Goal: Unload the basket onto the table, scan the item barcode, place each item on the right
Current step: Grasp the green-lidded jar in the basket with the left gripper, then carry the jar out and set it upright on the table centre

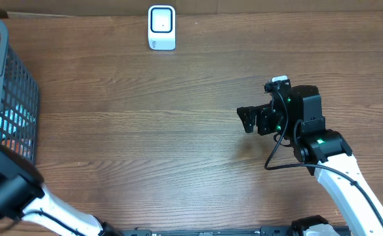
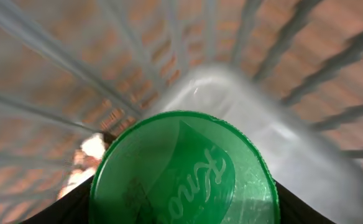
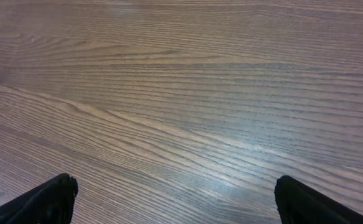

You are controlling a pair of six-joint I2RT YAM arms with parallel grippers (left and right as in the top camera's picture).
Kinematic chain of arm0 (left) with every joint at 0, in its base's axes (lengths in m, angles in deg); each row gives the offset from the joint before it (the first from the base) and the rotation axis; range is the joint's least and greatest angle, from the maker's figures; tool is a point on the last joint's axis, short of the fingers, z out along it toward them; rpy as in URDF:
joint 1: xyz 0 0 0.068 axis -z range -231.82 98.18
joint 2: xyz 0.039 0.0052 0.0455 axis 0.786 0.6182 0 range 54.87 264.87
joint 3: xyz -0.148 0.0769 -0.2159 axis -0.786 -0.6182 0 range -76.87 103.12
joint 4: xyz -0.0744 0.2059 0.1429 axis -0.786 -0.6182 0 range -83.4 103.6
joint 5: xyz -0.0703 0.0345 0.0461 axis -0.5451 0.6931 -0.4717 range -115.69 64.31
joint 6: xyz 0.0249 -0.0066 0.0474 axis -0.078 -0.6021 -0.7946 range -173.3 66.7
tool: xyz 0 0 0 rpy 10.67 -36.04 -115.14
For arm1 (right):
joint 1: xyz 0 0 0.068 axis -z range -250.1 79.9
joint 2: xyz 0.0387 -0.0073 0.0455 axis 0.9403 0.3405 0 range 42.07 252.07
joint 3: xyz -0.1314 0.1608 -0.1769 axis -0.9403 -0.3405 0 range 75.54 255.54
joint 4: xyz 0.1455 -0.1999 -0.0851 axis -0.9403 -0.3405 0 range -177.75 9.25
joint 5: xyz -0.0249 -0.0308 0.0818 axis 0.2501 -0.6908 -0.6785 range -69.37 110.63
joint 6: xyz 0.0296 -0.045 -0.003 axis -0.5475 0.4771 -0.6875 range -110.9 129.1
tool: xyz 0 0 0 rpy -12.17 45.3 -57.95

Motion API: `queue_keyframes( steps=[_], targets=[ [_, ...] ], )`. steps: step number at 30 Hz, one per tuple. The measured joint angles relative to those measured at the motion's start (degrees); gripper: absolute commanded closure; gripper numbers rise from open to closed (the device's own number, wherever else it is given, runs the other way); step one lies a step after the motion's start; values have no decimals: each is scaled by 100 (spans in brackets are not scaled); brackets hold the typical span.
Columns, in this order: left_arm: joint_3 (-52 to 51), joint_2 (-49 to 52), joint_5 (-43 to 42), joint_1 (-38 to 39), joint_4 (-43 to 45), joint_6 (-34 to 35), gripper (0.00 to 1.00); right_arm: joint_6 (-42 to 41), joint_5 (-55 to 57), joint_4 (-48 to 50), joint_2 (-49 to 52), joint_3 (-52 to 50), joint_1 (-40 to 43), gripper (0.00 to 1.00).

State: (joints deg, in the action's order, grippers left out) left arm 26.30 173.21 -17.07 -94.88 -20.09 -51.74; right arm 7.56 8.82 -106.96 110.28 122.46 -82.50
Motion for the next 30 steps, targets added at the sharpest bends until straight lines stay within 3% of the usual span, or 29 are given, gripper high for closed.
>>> queue_keyframes(
  steps=[8, 13, 20, 30],
  targets=[
    [7, -2306, -518, 332, -741, 260, 55, 2, 0, 2, 0, 0, 0, 0],
    [11, -3250, -826, 793, -1344, 400, 57, 0, -2, 7, 0, 0, 0, 0],
    [11, -3825, -1117, 1906, -2041, 448, 56, 0, -138, -2, 0, 0, 0, 0],
    [11, -3764, -1198, 3650, -2892, 540, 59, 0, -190, -42, 0, 0, 0, 0]
  ],
)
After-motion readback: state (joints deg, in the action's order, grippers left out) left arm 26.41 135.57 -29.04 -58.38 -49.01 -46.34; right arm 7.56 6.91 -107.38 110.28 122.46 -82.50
